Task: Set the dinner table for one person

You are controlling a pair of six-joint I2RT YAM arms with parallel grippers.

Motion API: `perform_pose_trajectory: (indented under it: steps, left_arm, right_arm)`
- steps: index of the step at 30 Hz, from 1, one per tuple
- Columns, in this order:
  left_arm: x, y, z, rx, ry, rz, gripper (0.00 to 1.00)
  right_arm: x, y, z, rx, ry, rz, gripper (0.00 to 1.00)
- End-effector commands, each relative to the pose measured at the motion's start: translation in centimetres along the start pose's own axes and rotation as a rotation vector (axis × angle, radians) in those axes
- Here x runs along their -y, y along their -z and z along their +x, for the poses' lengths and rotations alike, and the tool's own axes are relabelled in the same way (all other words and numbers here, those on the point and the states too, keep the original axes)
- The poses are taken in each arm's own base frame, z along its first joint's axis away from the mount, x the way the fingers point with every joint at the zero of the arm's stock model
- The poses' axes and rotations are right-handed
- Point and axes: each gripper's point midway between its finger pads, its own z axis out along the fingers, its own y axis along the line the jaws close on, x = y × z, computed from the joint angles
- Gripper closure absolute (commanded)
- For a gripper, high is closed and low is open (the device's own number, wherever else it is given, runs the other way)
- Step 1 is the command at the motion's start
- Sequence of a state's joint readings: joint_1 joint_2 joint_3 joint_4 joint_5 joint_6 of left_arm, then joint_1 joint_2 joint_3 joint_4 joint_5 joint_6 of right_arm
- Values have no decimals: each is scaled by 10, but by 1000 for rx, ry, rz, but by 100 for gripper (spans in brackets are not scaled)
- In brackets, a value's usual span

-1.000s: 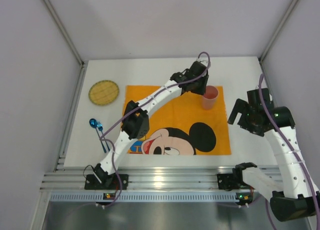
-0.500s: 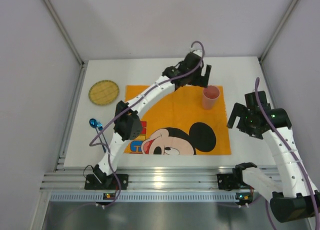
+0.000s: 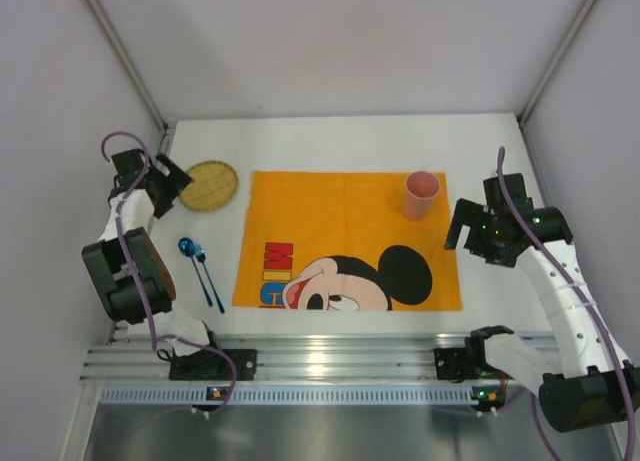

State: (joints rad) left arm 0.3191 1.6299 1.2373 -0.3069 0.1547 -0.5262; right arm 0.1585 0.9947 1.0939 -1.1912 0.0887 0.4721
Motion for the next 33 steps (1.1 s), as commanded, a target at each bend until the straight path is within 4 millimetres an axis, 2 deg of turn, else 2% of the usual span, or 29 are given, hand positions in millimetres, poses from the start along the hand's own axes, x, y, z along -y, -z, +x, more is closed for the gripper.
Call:
perform_pose_trajectory:
  steps: [1, 3, 5, 8, 14, 16, 19, 22, 28, 33]
  left_arm:
    - [16, 6, -10, 10, 41, 235, 5]
    - [-1, -4, -7, -20, 53, 218, 5]
    - [-9, -15, -4, -47, 77, 207, 6]
    - [-15, -24, -3, -34, 107, 202, 6]
    - [-33, -53, 17, -73, 178, 164, 11]
    - [-36, -54, 18, -73, 188, 154, 12]
    - [-38, -44, 9, -25, 161, 135, 13]
    - [-41, -42, 9, -27, 139, 123, 13]
    - [-59, -65, 34, -91, 171, 93, 14]
    - [-66, -83, 44, -71, 244, 112, 16]
  right_arm:
    - [-18, -4, -20, 45, 10, -77, 0]
    - [-19, -11, -20, 23, 16, -69, 0]
    - [-20, -16, -22, 12, 19, -65, 0]
    - [-21, -23, -22, -4, 19, -58, 0]
    - [-17, -30, -22, -21, 22, -24, 0]
    - [-15, -32, -22, -25, 20, -10, 0]
    - [-13, -34, -22, -32, 17, 3, 0]
    - [-11, -36, -22, -39, 13, 14, 0]
    - [-10, -42, -26, -52, 11, 35, 0]
    - [-11, -45, -29, -57, 12, 41, 0]
